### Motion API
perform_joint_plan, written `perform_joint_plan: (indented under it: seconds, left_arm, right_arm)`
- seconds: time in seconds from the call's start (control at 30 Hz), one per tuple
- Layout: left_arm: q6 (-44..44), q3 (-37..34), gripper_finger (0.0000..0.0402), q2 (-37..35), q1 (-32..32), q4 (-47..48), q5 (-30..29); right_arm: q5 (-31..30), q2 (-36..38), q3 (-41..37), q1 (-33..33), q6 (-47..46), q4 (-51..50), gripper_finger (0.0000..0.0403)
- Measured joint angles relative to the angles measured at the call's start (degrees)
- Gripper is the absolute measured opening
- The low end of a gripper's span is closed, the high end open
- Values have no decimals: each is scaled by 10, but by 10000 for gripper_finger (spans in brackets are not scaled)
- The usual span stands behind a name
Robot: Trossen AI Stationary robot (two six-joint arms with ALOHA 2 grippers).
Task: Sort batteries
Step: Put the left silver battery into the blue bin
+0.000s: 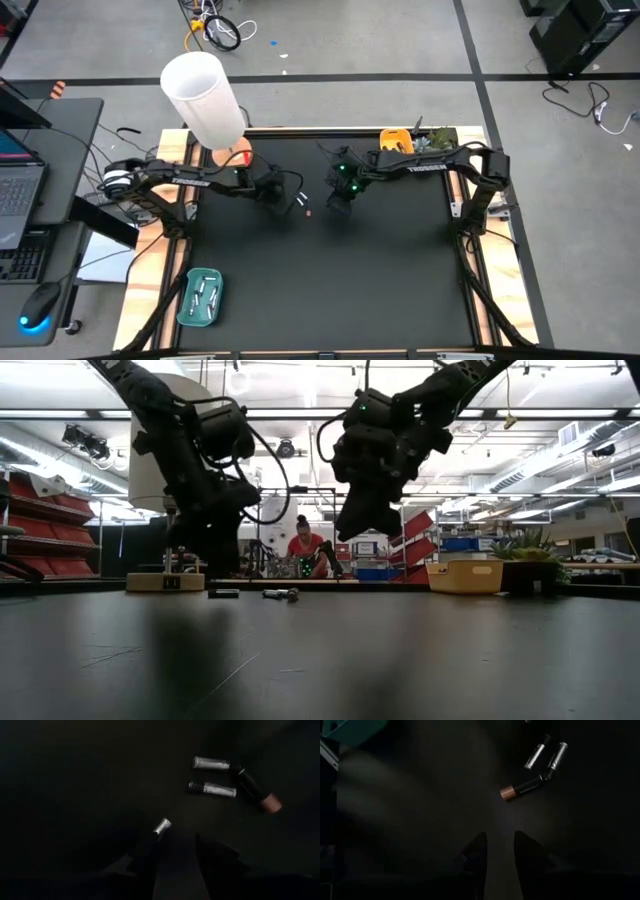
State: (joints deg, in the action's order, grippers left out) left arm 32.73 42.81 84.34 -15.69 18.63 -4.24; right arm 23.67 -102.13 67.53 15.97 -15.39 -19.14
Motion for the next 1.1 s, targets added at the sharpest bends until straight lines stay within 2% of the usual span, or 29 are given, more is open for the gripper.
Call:
perform_joint_plan:
  seconds: [0.33, 0.57, 0.8, 0.97, 1.1]
  left_arm:
    - [-146, 0, 156, 23, 1, 7, -33]
    - [-266, 1, 166, 28, 0, 10, -2]
    - [-291, 4, 159, 80, -5, 13, 17]
    - [-282, 4, 131, 93, -2, 6, 24]
    - [-280, 4, 68, 91, -2, 4, 21]
  right_arm:
    - [30, 13, 0, 3, -16, 6, 84]
    - [40, 16, 0, 3, -32, 12, 84]
    - [64, 17, 0, 2, -44, 15, 84]
    - [64, 29, 0, 2, -44, 13, 84]
    - [61, 43, 0, 5, -41, 20, 84]
